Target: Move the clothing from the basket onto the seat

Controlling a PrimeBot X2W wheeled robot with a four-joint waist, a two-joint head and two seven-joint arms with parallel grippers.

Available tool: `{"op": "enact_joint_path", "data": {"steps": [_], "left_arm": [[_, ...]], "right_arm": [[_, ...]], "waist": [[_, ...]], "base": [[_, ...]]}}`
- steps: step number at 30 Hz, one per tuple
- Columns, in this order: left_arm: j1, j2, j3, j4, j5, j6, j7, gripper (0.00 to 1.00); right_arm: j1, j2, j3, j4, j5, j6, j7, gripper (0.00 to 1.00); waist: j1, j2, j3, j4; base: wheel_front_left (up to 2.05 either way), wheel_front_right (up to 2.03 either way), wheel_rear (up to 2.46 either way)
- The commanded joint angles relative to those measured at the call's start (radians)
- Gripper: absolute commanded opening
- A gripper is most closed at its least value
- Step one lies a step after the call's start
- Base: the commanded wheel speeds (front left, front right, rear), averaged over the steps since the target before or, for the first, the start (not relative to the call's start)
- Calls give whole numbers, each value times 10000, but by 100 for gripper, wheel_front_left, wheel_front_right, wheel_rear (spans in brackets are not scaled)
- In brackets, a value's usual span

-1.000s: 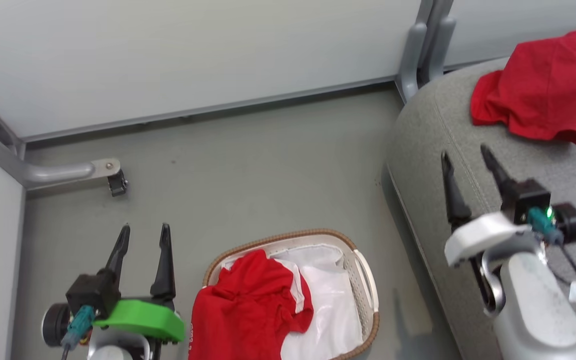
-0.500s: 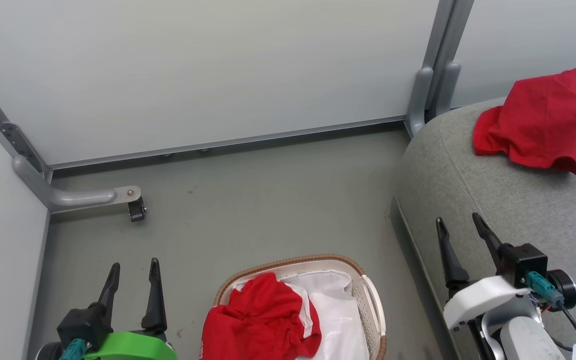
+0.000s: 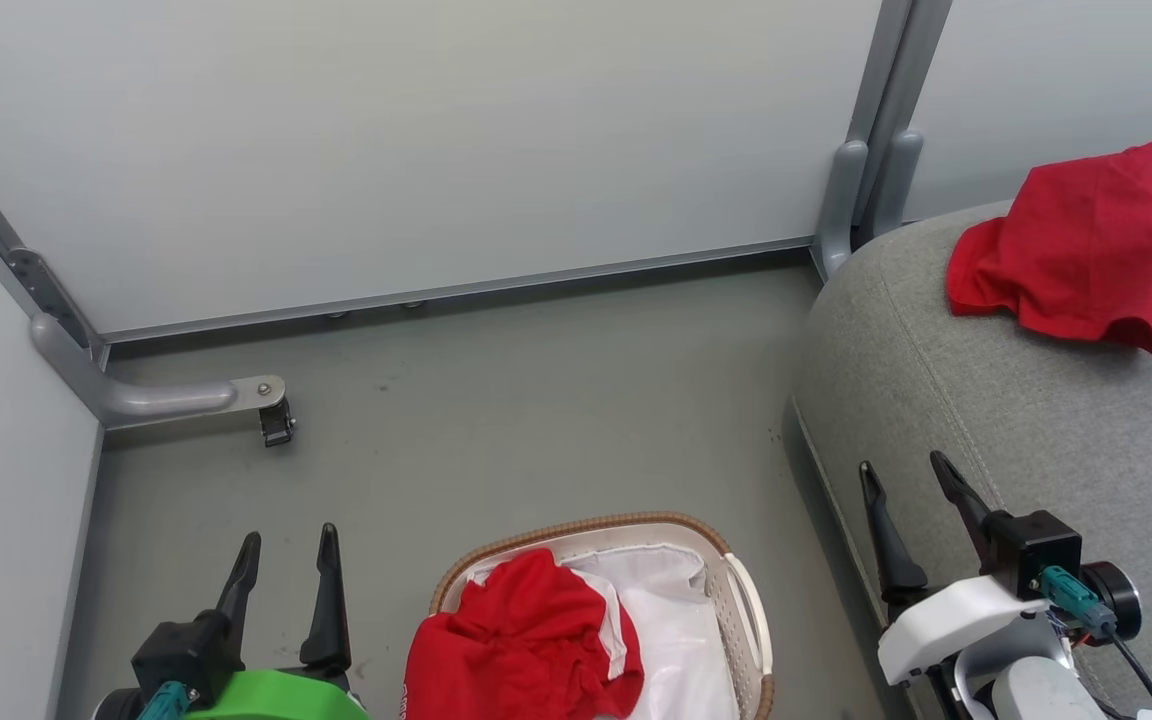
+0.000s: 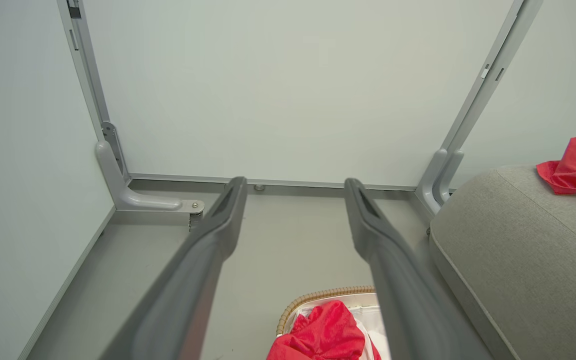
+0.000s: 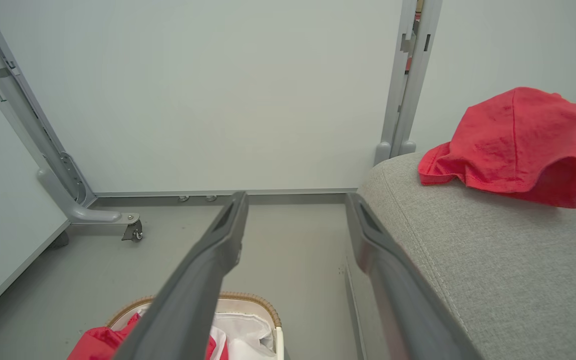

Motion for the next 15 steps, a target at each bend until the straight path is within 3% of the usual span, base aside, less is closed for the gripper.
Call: {"op": "enact_joint_path", "data": {"steps": [1, 15], "left_arm": [[139, 1, -1, 32, -50, 55, -5, 100], [7, 2, -213, 96, 94, 15, -5, 100]], "right_arm": [[105, -32, 25, 31, 65, -14, -45, 100], [9, -32, 90, 54, 112, -14, -45, 100]], "waist": [[1, 21, -3, 4], [1, 21, 113, 44]], "base": [[0, 0, 0], [0, 0, 0]]}}
